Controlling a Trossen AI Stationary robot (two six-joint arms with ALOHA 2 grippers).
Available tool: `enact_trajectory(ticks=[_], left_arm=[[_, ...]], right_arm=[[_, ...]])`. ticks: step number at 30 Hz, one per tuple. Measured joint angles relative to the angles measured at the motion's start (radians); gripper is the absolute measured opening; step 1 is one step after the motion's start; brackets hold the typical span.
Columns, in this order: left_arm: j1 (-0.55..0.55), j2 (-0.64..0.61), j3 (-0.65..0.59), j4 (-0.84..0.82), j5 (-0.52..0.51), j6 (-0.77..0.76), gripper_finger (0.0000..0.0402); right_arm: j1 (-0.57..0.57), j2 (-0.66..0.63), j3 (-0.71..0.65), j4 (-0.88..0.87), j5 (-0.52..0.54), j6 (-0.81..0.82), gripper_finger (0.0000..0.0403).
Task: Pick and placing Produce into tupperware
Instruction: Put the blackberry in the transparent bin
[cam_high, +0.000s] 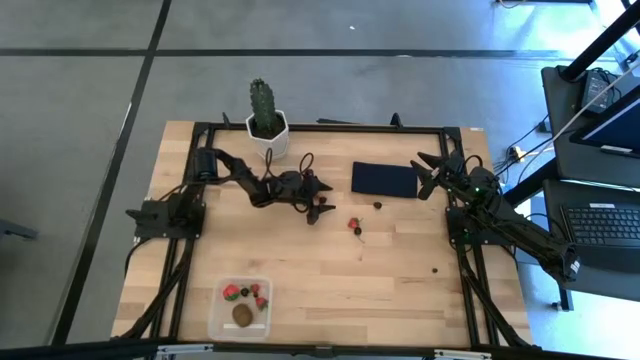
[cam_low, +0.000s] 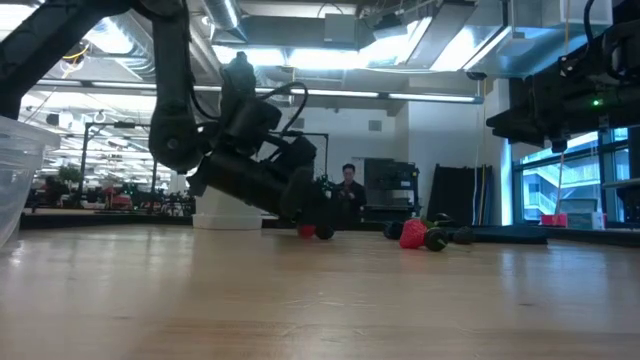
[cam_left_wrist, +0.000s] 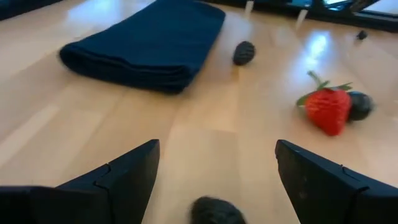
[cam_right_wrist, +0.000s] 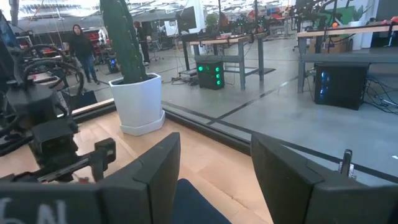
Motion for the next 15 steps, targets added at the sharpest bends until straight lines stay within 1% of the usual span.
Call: enact_trajectory(ticks=[3, 9, 15], left_arm=[[-0.011, 0.003, -0.015, 0.000, -0.013, 0.000, 0.0311], [-0.022, 0.002, -0.079, 0.051, -0.087, -0.021, 0.0311], [-0.023, 0.002, -0.092, 0.070, -0.088, -0.025, 0.0311]], right_arm=[[0.000, 0.000, 0.000, 0.000, 0.000, -0.001, 0.0198], [0.000, 0.001, 0.000, 0.000, 0.000, -0.004, 0.0198], [0.000, 0.001, 0.000, 0.000, 0.000, -0.012, 0.0198]])
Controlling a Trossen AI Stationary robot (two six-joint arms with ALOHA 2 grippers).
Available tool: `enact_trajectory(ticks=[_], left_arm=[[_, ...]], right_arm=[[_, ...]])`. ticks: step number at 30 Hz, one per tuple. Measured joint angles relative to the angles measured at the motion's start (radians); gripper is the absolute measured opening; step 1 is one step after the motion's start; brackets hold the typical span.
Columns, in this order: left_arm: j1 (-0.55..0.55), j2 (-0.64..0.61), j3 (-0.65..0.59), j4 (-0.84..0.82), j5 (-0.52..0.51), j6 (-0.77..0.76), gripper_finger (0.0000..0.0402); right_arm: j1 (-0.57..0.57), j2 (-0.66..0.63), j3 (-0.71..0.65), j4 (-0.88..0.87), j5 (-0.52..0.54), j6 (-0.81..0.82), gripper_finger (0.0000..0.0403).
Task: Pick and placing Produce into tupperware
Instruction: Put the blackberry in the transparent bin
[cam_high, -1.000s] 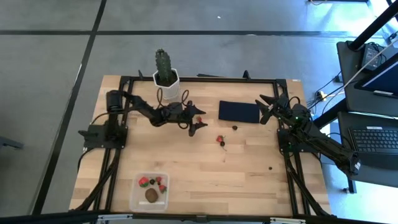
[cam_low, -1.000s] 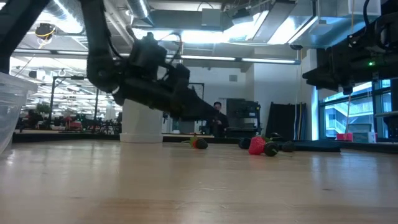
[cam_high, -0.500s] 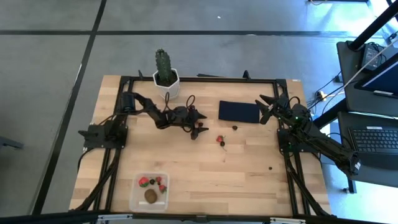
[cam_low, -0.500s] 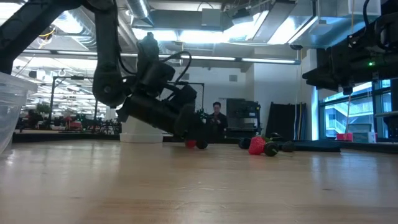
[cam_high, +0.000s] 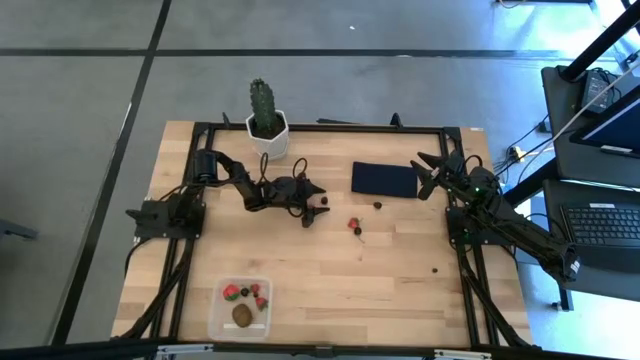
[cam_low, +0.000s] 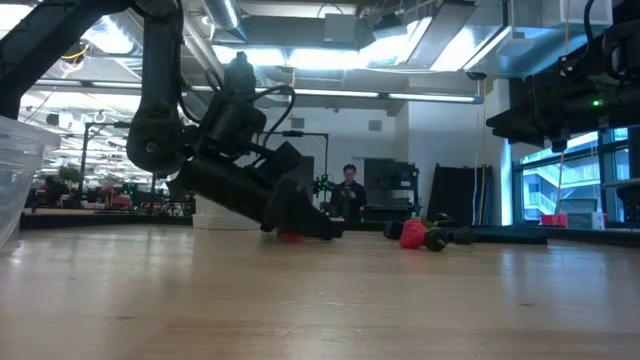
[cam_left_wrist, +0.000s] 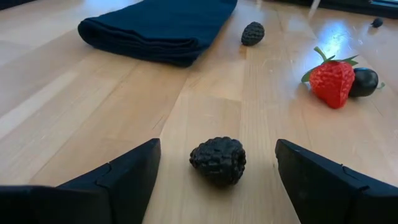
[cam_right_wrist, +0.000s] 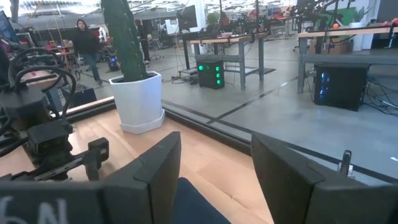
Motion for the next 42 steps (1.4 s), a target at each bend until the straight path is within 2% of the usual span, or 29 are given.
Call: enact_trajectory(ticks=[25, 32, 42], left_arm=[[-0.008, 0.000, 0.000, -0.005, 0.001, -0.001, 0.0311], [-0.010, 0.001, 0.013, -0.014, -0.025, -0.004, 0.0311], [-0.011, 0.001, 0.019, -0.017, -0.028, -0.077, 0.0311]], right_arm=[[0.000, 0.000, 0.000, 0.000, 0.000, 0.012, 0.0198], [0.000, 0.000, 0.000, 0.000, 0.000, 0.010, 0.0198], [0.000, 0.000, 0.000, 0.000, 0.000, -0.007, 0.0198]])
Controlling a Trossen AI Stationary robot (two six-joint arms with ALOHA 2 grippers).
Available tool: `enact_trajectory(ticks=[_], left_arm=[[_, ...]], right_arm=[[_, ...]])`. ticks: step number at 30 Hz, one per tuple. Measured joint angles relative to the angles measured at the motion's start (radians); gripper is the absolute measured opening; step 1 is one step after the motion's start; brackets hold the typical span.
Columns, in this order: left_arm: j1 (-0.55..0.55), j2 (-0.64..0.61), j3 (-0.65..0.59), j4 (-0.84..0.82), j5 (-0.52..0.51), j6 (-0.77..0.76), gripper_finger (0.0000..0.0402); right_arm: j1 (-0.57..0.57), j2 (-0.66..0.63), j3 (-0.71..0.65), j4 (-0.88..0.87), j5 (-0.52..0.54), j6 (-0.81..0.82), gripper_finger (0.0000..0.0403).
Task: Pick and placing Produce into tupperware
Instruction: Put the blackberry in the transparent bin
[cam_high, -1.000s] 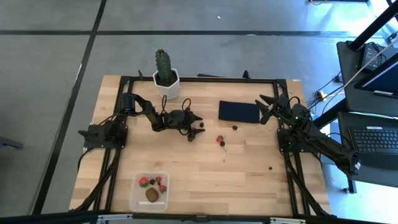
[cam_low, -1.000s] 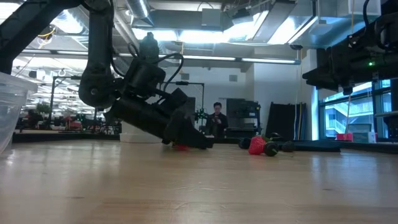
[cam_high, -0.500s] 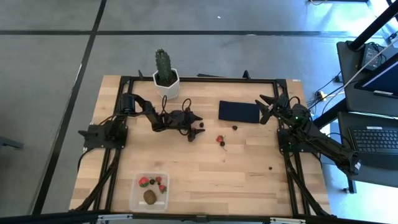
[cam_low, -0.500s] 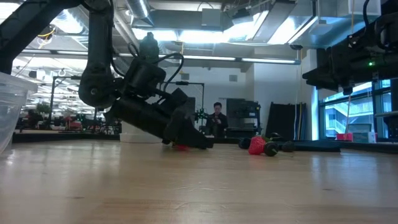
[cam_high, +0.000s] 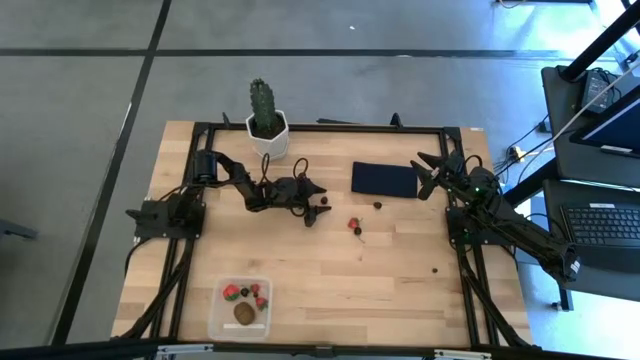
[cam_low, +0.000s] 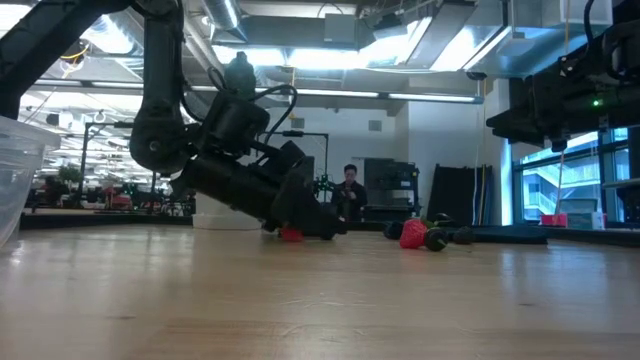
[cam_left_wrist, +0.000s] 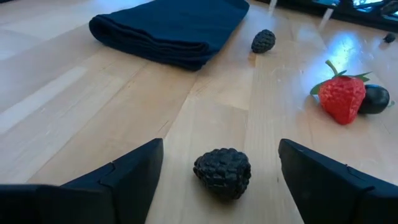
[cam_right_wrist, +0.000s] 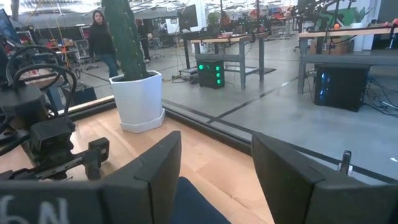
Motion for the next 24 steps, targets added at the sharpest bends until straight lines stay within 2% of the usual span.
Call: enact_trajectory(ticks=[10, 24], left_arm=[[0.001, -0.020, 0.011, -0.094, 0.013, -0.055, 0.0310], [-0.022, -0.165, 0.057, -0.499, -0.004, -0.024, 0.0270]], right_arm=[[0.000, 0.000, 0.000, 0.000, 0.000, -0.004, 0.0198], [0.000, 0.000, 0.000, 0.000, 0.000, -0.003, 0.0198]])
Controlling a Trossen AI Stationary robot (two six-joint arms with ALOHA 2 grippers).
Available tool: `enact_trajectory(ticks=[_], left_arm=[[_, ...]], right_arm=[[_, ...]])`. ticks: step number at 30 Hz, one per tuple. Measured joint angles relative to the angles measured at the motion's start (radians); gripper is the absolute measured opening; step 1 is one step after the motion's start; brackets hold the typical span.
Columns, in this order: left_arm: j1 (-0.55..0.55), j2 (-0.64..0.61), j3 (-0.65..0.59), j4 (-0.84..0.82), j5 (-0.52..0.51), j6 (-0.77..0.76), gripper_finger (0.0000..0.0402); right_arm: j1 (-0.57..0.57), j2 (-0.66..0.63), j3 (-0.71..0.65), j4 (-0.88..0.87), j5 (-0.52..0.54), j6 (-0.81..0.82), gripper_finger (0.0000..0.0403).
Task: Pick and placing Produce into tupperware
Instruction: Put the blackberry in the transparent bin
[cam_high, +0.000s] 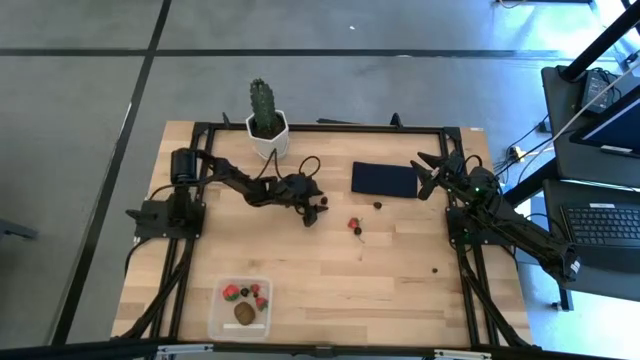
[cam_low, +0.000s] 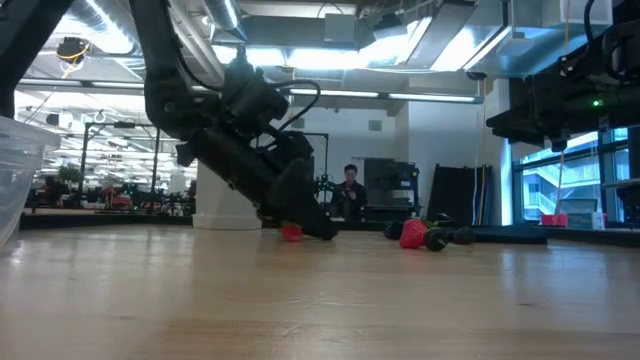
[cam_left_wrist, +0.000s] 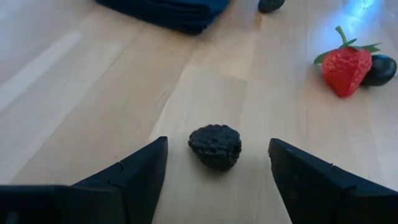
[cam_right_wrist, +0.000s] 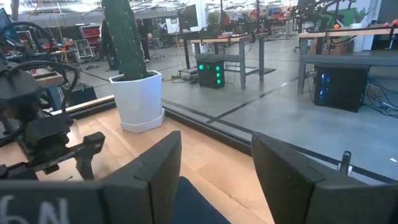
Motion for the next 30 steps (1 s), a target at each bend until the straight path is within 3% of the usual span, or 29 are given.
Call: enact_trajectory(ticks=[16, 21, 30], left_arm=[[-0.021, -0.004, 0.057, -0.079, -0.064, 0.030, 0.0267], [-0.033, -0.004, 0.091, -0.173, -0.100, 0.052, 0.0247], [-0.038, -0.004, 0.098, -0.179, -0.121, 0.055, 0.0200]], right_arm=[[0.000, 0.000, 0.000, 0.000, -0.001, 0.004, 0.0198], [0.000, 0.000, 0.000, 0.000, -0.001, 0.003, 0.0198], [0.000, 0.000, 0.000, 0.000, -0.001, 0.002, 0.0198]])
